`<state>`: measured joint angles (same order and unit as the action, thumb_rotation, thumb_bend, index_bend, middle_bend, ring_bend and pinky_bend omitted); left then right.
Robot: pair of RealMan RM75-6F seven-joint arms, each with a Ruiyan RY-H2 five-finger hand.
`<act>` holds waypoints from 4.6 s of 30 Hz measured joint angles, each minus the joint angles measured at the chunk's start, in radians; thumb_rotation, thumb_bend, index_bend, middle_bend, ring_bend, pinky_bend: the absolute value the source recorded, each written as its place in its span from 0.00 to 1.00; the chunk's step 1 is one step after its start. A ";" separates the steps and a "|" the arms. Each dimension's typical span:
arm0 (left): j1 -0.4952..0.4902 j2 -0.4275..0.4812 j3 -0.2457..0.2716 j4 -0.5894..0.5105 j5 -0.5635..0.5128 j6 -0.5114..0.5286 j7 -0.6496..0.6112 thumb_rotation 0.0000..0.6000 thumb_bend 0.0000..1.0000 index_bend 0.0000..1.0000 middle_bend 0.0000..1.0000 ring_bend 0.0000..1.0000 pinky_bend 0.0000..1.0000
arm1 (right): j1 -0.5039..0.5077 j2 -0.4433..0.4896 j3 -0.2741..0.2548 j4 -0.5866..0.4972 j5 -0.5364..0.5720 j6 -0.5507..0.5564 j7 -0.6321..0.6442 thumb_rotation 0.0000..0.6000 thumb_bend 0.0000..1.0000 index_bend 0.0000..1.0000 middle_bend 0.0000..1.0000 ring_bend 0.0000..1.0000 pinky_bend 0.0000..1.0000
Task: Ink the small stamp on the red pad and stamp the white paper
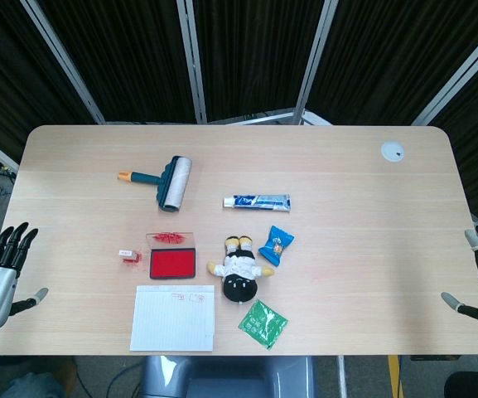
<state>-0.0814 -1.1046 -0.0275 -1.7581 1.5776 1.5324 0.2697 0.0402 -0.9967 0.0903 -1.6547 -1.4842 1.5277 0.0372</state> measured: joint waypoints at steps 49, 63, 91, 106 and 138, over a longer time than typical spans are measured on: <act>-0.395 -0.368 -0.108 0.350 -0.394 -0.562 0.039 1.00 0.25 0.33 0.47 0.97 0.99 | 0.028 -0.015 0.008 0.011 0.078 -0.084 -0.058 1.00 0.00 0.00 0.00 0.00 0.00; -0.409 -0.408 -0.087 0.390 -0.369 -0.535 0.051 1.00 0.30 0.37 0.48 0.99 1.00 | 0.030 -0.014 0.008 0.012 0.081 -0.088 -0.056 1.00 0.00 0.00 0.00 0.00 0.00; -0.429 -0.463 -0.032 0.514 -0.278 -0.530 -0.005 1.00 0.35 0.41 0.47 0.97 1.00 | 0.035 -0.013 0.011 0.015 0.103 -0.107 -0.060 1.00 0.00 0.00 0.00 0.00 0.00; -0.426 -0.442 -0.041 0.484 -0.292 -0.522 -0.012 1.00 0.35 0.41 0.47 0.97 1.00 | 0.038 -0.014 0.009 0.015 0.103 -0.112 -0.062 1.00 0.00 0.00 0.00 0.00 0.00; -0.450 -0.424 -0.027 0.508 -0.262 -0.570 -0.090 1.00 0.45 0.49 0.51 0.97 1.00 | 0.045 -0.016 0.011 0.023 0.120 -0.133 -0.056 1.00 0.00 0.00 0.00 0.00 0.00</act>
<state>-0.5314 -1.5289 -0.0548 -1.2505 1.3154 0.9620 0.1795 0.0856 -1.0132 0.1011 -1.6321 -1.3640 1.3945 -0.0189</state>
